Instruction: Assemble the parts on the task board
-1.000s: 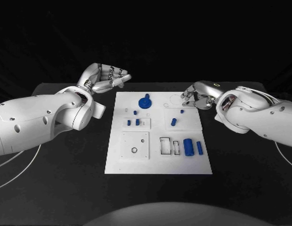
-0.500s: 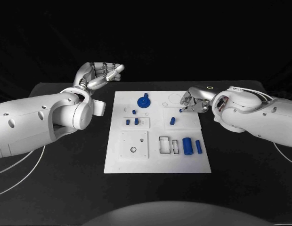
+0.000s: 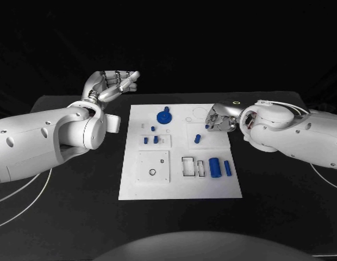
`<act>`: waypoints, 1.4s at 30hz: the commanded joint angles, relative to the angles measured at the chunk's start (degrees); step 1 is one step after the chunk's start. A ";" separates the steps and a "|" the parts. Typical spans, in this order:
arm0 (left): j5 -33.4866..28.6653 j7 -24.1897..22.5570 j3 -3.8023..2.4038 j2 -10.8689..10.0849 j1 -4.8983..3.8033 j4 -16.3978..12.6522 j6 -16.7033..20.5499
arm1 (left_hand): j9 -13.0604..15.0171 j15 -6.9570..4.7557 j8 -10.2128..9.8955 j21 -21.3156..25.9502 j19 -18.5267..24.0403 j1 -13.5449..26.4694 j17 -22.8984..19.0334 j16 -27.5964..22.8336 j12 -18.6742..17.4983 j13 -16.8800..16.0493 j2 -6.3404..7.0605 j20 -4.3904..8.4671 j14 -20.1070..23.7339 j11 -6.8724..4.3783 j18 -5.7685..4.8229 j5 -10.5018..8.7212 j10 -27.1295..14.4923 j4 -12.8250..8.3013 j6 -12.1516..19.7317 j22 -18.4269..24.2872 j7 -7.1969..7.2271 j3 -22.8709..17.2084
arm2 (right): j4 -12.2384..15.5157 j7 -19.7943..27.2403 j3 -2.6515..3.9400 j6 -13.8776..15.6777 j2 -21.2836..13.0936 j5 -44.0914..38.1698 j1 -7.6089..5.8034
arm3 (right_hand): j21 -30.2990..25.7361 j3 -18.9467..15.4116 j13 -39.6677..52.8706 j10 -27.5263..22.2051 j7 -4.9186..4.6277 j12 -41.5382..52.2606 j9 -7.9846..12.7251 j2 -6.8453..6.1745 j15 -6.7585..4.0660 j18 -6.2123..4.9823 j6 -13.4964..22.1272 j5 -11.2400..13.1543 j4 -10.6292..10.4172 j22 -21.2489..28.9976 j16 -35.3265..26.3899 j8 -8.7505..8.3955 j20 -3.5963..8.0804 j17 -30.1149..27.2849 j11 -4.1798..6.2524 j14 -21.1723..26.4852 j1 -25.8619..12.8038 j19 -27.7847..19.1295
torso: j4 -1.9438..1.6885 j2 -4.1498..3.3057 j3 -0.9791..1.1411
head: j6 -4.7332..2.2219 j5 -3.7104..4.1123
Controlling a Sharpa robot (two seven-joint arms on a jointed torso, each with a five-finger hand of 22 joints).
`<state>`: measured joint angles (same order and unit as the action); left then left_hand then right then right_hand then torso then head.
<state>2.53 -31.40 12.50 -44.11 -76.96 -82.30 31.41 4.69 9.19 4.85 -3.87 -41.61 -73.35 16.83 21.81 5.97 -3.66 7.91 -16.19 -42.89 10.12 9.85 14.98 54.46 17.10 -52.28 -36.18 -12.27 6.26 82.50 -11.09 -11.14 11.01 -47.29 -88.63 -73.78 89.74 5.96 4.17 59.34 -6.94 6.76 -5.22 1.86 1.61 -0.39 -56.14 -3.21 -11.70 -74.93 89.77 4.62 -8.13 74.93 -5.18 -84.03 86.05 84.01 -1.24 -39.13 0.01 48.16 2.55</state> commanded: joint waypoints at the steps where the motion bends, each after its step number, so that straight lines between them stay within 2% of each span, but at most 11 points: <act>1: -0.76 -1.38 -0.05 0.04 -0.03 -0.21 0.44 | 0.09 -0.04 0.25 0.04 -0.59 0.02 -0.23 0.47 0.43 -0.07 -0.65 0.04 0.16 -0.04 0.66 -0.15 -0.29 -0.03 0.39 0.29 0.01 -0.43 | -0.19 -1.22 0.01 -1.87 0.30 -1.45 0.08 | 0.26 0.41 -0.15 0.51 0.08 -0.43 0.09 -0.15 -0.57 0.39 -0.47 0.19 0.00 -15.07 0.23 -0.37 0.44 15.07 0.15 -5.97 0.13 5.99 | 0.00 0.06 0.01 | 0.10 0.07; 7: -0.77 -1.35 -0.04 -0.08 -0.03 -0.29 0.37 | 0.13 -0.08 0.40 0.02 -0.90 -0.11 -0.63 0.86 0.71 -0.07 -1.07 0.08 0.11 -0.07 0.66 -0.24 -0.31 -0.05 0.41 0.76 0.04 -0.68 | -0.45 -1.70 0.01 -2.46 0.82 -1.81 0.18 | 0.26 0.92 -0.53 1.17 0.50 -0.69 0.15 -0.03 -1.09 0.39 -1.08 0.24 0.12 -15.07 0.23 -0.32 0.95 15.07 0.69 -5.97 0.55 5.99 | -0.08 0.00 0.04 | 0.10 0.03; 12: -0.77 -1.25 -0.04 -0.24 -0.03 -0.31 0.26 | 0.15 -0.10 0.48 0.01 -1.03 -0.14 -0.81 1.03 0.84 -0.08 -1.27 0.09 0.10 -0.09 0.66 -0.26 -0.32 -0.06 0.39 0.98 0.06 -0.79 | -0.56 -2.46 0.01 -3.12 1.40 -1.89 0.22 | 0.26 0.96 -0.54 1.24 0.50 -0.71 0.16 0.00 -1.13 0.39 -1.11 0.25 0.08 -15.07 0.23 -0.33 0.99 15.07 0.72 -5.97 0.53 5.99 | 0.05 0.00 0.04 | 0.25 -0.32; 15: -0.77 -1.10 -0.04 -0.28 -0.03 -0.33 0.23 | 0.17 -0.10 0.53 0.01 -1.11 -0.16 -0.93 1.13 0.91 -0.07 -1.42 0.10 0.12 -0.10 0.66 -0.26 -0.34 -0.07 0.39 1.12 0.07 -0.86 | -0.65 -2.94 0.01 -3.65 1.70 -2.01 0.23 | 0.26 0.97 -0.55 1.26 0.50 -0.73 0.18 0.00 -1.15 0.39 -1.10 0.25 0.07 -15.07 0.23 -0.35 1.01 15.07 0.74 -5.97 0.52 5.99 | -0.02 -0.05 0.01 | 0.09 -0.04; 17: -0.77 -1.03 -0.04 -0.28 -0.03 -0.34 0.24 | 0.18 -0.11 0.58 0.01 -1.19 -0.22 -1.08 1.25 1.00 -0.07 -1.67 0.11 0.14 -0.11 0.65 -0.26 -0.36 -0.08 0.39 1.28 0.08 -0.98 | -0.70 -3.16 0.01 -3.91 1.81 -2.05 0.24 | 0.26 1.08 -0.58 1.36 0.54 -0.78 0.21 0.07 -1.22 0.39 -1.09 0.22 0.06 -15.07 0.23 -0.40 1.09 15.07 0.81 -5.97 0.58 5.99 | -0.06 -0.05 0.00 | -0.02 -0.15; 20: -0.77 -0.94 -0.04 -0.32 -0.03 -0.37 0.25 | 0.20 -0.12 0.68 0.01 -1.34 -0.34 -1.38 1.50 1.18 -0.06 -2.13 0.12 0.17 -0.12 0.65 -0.23 -0.42 -0.11 0.42 1.62 0.09 -1.20 | -0.83 -3.54 0.01 -4.14 2.05 -2.11 0.24 | 0.26 1.41 -0.62 1.61 0.63 -0.90 0.26 0.21 -1.36 0.39 -1.18 0.18 0.15 -15.07 0.23 -0.45 1.25 15.07 0.93 -5.97 0.85 5.99 | 0.01 -0.06 0.04 | -0.05 0.07; 25: -0.77 -0.81 -0.03 -0.40 -0.03 -0.38 0.25 | 0.21 -0.12 0.74 0.02 -1.44 -0.42 -1.60 1.68 1.30 -0.06 -2.43 0.13 0.21 -0.12 0.65 -0.18 -0.46 -0.12 0.45 1.87 0.10 -1.33 | -1.08 -4.27 0.01 -4.56 2.45 -2.20 0.25 | 0.26 2.00 -0.63 2.42 0.82 -1.02 0.29 0.27 -1.65 0.39 -1.70 0.16 0.32 -15.07 0.23 -0.38 1.55 15.07 1.24 -5.97 1.30 5.99 | 0.04 0.01 0.05 | 0.11 -0.03; 28: -0.77 -0.72 -0.03 -0.43 -0.03 -0.37 0.26 | 0.23 -0.12 0.80 0.02 -1.51 -0.48 -1.79 1.83 1.40 -0.05 -2.70 0.14 0.24 -0.12 0.64 -0.18 -0.51 -0.14 0.48 2.08 0.10 -1.44 | -1.15 -4.87 0.01 -5.41 2.69 -2.60 0.26 | 0.26 2.23 -0.64 2.94 0.91 -1.10 0.25 0.23 -1.81 0.39 -2.23 0.17 0.28 -15.07 0.23 -0.23 1.72 15.07 1.39 -5.97 1.34 5.99 | 0.08 -0.01 0.06 | -0.14 -0.14; 33: -0.77 -0.61 -0.03 -0.21 -0.03 -0.14 0.15 | 0.24 -0.13 0.86 0.02 -1.61 -0.52 -2.01 1.99 1.52 -0.05 -3.01 0.15 0.27 -0.13 0.65 -0.19 -0.55 -0.15 0.51 2.31 0.10 -1.54 | -1.35 -6.07 0.02 -6.72 3.18 -3.22 0.27 | 0.26 3.11 -0.65 4.45 1.07 -1.26 0.07 0.04 -2.14 0.39 -3.80 0.05 0.77 -15.07 0.23 0.24 2.08 15.07 1.70 -5.97 2.08 5.99 | 0.00 0.04 0.05 | 0.02 0.22; 42: -0.77 -0.58 -0.03 -0.05 -0.03 0.03 -0.06 | 0.25 -0.13 0.91 0.01 -1.68 -0.55 -2.17 2.11 1.62 -0.05 -3.22 0.15 0.28 -0.13 0.65 -0.21 -0.58 -0.16 0.52 2.49 0.11 -1.60 | -1.61 -6.81 0.02 -7.59 3.82 -3.72 0.48 | 0.26 3.74 -0.67 5.89 1.14 -1.62 -0.07 -0.59 -2.36 0.39 -5.11 0.04 1.13 -15.07 0.23 0.52 2.34 15.07 1.89 -5.97 2.30 5.99 | -0.05 0.01 0.08 | 0.01 0.19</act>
<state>1.96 -31.55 12.52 -44.30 -76.95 -82.25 31.63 4.87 9.19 5.51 -3.87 -43.05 -73.95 14.71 23.72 7.31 -3.67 5.05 -15.98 -42.89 9.92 9.83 14.97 54.26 16.83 -52.08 -33.74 -12.06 4.95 81.00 -16.60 -10.68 7.12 -43.60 -91.61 -73.98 89.74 9.43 3.49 64.68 -5.84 5.52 -5.23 1.63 -0.44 -0.39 -60.93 -3.18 -10.59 -74.90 89.77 4.85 -6.34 74.91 -3.32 -84.03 88.10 84.00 -1.21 -39.12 0.06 48.16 2.73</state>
